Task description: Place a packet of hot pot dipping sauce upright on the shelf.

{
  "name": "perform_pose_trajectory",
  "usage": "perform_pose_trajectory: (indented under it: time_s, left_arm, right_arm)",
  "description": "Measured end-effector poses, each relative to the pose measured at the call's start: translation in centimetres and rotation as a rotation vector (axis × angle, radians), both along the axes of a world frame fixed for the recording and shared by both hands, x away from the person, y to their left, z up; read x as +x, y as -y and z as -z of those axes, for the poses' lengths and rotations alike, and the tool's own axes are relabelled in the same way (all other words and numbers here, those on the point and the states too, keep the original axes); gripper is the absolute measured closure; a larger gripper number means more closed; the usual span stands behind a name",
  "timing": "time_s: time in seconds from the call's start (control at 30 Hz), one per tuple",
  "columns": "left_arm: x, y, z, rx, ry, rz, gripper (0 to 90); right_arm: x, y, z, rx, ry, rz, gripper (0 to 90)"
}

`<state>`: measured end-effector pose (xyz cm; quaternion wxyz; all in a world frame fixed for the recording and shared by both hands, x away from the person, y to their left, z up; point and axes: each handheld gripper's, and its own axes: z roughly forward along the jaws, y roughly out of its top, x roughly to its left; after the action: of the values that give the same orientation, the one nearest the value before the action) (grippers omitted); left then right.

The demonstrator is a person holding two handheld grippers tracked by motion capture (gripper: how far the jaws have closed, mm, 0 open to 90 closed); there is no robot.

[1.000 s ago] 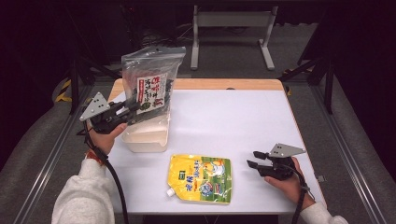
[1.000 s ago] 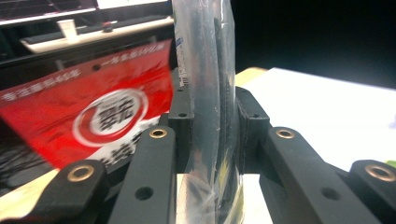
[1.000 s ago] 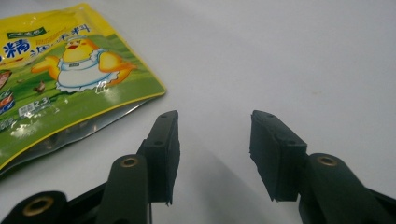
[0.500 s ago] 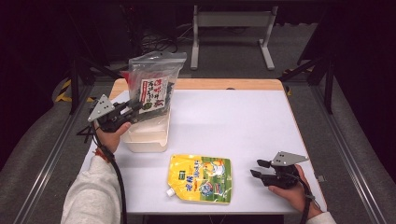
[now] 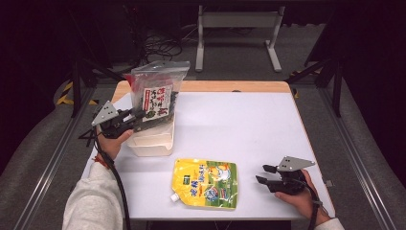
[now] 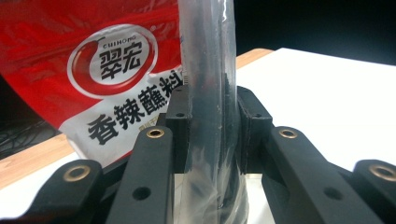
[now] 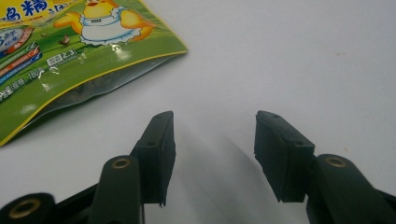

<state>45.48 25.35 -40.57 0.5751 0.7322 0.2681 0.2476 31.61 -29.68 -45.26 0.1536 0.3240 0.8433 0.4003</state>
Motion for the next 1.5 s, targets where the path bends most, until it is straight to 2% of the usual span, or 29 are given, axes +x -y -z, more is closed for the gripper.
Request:
perform_pose_trajectory:
  time_s: [0.07,0.3,0.47,0.6,0.83,0.87,0.97,1.07,1.17,1.23,1.5]
  left_arm:
    - [-0.2,-0.2,0.0,0.023,-0.009,0.006,71.6]
    - [-0.8,-0.7,0.6,0.056,-0.037,0.013,71.5]
    - [-1.1,-0.5,0.7,0.084,-0.042,0.012,71.4]
    - [-1.4,-0.7,1.3,0.057,-0.057,0.001,71.3]
    - [-1.6,-0.5,1.3,0.052,-0.074,-0.032,69.8]
    - [-1.6,-0.4,1.2,0.043,-0.083,-0.048,69.0]
    - [-1.8,-0.2,0.9,0.052,-0.084,-0.052,67.7]
    - [-2.1,0.1,0.4,0.036,-0.08,-0.05,67.0]
    - [-2.4,0.4,-0.1,0.012,-0.078,-0.063,62.7]
    - [-2.6,0.5,-0.5,0.021,-0.077,-0.089,61.0]
    - [-3.6,0.2,-1.0,-0.001,-0.074,-0.117,58.0]
  right_arm:
    - [0.0,-0.2,0.0,-0.004,0.001,-0.009,47.3]
    - [0.3,-0.6,-0.1,-0.004,0.001,-0.027,46.2]
    - [0.5,-0.9,-0.3,-0.004,0.006,-0.035,46.1]
    - [0.8,-1.0,-0.4,0.0,0.012,-0.033,45.2]
    - [0.9,-1.2,-0.8,0.008,0.029,-0.033,45.3]
    - [0.9,-1.2,-0.8,0.005,0.031,-0.032,45.3]
    - [0.9,-1.1,-0.9,-0.002,0.041,-0.027,45.4]
    - [0.8,-1.0,-1.0,-0.008,0.049,-0.026,45.4]
    - [0.9,-0.9,-1.1,-0.005,0.052,-0.026,45.2]
    - [1.0,-1.0,-1.1,0.008,0.041,-0.022,44.6]
    - [1.5,-1.5,-1.3,0.015,0.04,-0.035,44.6]
